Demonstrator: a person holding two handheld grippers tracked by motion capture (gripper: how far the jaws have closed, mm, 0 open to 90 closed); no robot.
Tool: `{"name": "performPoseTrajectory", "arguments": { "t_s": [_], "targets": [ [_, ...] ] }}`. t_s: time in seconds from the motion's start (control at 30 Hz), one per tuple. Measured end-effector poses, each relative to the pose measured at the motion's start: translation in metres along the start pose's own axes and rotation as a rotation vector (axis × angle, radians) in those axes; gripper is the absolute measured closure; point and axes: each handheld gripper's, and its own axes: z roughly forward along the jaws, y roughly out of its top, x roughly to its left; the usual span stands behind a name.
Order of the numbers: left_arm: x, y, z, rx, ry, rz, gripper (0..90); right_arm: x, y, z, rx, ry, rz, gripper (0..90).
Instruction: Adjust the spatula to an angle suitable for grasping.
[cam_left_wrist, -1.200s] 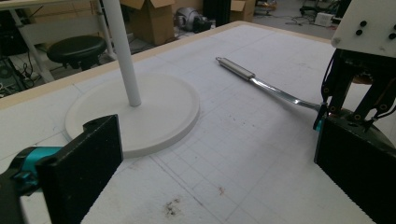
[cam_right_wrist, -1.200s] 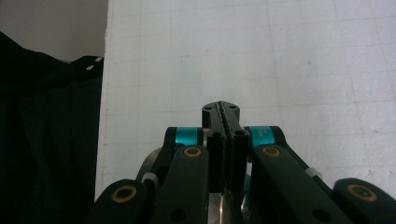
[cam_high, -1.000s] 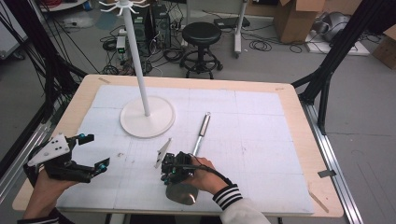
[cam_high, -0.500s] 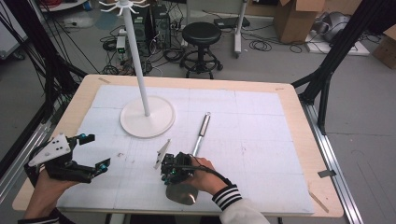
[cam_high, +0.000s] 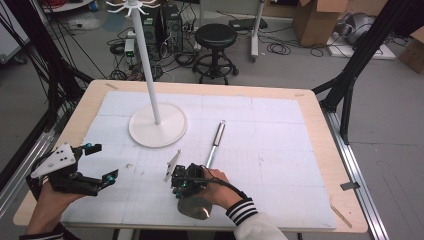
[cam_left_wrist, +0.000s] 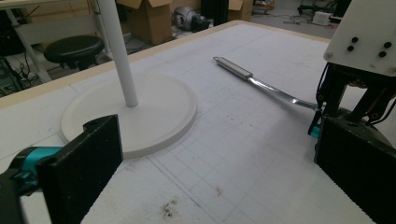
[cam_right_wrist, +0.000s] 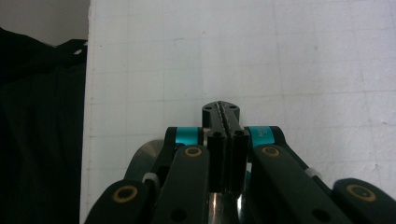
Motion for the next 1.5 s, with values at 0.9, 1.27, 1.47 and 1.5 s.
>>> {"name": "performPoseTrajectory", "arguments": {
  "t_s": [0.9, 1.27, 1.47, 1.5],
  "targets": [
    [0.000, -0.001, 0.000, 0.005, -0.002, 0.001, 1.7, 0.000, -0.036, -0.024, 0.079, 0.025, 0.007, 90.0],
    [0.000, -0.002, 0.002, 0.010, -0.003, 0.000, 1.7, 0.002, -0.055, -0.034, 0.077, 0.025, 0.034, 90.0],
    [0.000, -0.002, 0.003, 0.011, -0.004, -0.001, 1.7, 0.002, -0.064, -0.040, 0.098, 0.034, 0.034, 90.0],
    [0.000, -0.002, 0.003, 0.011, -0.003, -0.001, 1.7, 0.002, -0.065, -0.040, 0.098, 0.033, 0.033, 90.0]
  ]
}}
